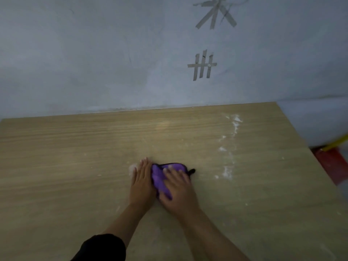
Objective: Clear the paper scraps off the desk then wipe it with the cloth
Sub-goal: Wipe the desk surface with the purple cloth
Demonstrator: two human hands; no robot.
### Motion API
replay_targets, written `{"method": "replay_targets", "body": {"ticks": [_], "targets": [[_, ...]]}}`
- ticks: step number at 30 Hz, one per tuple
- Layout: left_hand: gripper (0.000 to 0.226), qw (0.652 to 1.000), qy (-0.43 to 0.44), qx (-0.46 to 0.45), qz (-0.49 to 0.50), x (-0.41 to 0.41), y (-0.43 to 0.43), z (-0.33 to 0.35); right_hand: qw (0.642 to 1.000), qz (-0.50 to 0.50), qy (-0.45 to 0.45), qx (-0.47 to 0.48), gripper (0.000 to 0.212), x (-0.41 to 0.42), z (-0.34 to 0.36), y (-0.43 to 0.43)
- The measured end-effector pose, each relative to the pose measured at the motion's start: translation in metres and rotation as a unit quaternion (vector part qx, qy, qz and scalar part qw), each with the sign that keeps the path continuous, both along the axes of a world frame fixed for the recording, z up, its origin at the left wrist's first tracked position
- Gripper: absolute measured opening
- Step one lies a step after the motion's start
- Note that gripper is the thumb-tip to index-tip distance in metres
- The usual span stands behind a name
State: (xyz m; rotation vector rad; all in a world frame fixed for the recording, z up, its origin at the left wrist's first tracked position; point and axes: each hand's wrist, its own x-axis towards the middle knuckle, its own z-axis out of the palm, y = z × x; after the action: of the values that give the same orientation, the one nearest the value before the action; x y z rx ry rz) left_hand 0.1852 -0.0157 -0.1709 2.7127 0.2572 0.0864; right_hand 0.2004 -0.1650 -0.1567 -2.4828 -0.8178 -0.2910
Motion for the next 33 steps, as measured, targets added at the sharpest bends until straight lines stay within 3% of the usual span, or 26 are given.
{"method": "replay_targets", "body": {"ticks": [3, 8, 12, 14, 18, 22, 26, 30, 33], "targets": [[0.052, 1.0, -0.011, -0.009, 0.005, -0.023, -0.003, -0.002, 0.999, 0.007, 0.038, -0.022, 0.044, -0.024, -0.023, -0.016], [0.049, 1.0, -0.018, -0.007, 0.015, -0.053, 0.004, -0.001, 0.971, -0.218, 0.095, 0.039, 0.057, -0.011, -0.012, -0.083], [0.05, 1.0, -0.006, 0.004, 0.004, -0.076, 0.005, 0.0, 0.947, -0.304, 0.086, 0.049, 0.057, -0.015, 0.005, -0.107], [0.053, 1.0, 0.0, -0.004, 0.006, -0.087, 0.001, -0.002, 0.958, -0.277, 0.054, 0.052, 0.047, -0.039, 0.013, -0.088], [0.063, 0.999, 0.005, -0.019, -0.036, -0.103, -0.005, -0.007, 0.991, -0.119, 0.041, 0.046, 0.037, -0.124, 0.001, -0.024], [0.062, 0.998, -0.011, -0.004, -0.058, -0.105, -0.008, -0.007, 0.997, -0.05, 0.056, 0.016, 0.041, -0.166, -0.023, -0.036], [0.072, 0.999, -0.004, -0.022, -0.047, -0.107, -0.009, -0.002, 0.982, -0.163, 0.087, 0.025, 0.044, -0.149, -0.015, -0.101], [0.073, 0.999, 0.004, -0.032, -0.038, -0.108, -0.01, 0.0, 0.94, -0.316, 0.126, 0.036, 0.06, -0.118, 0.0, -0.144], [0.071, 0.999, 0.002, -0.037, -0.034, -0.112, -0.007, 0.002, 0.941, -0.312, 0.115, 0.062, 0.058, -0.123, 0.014, -0.118]]}}
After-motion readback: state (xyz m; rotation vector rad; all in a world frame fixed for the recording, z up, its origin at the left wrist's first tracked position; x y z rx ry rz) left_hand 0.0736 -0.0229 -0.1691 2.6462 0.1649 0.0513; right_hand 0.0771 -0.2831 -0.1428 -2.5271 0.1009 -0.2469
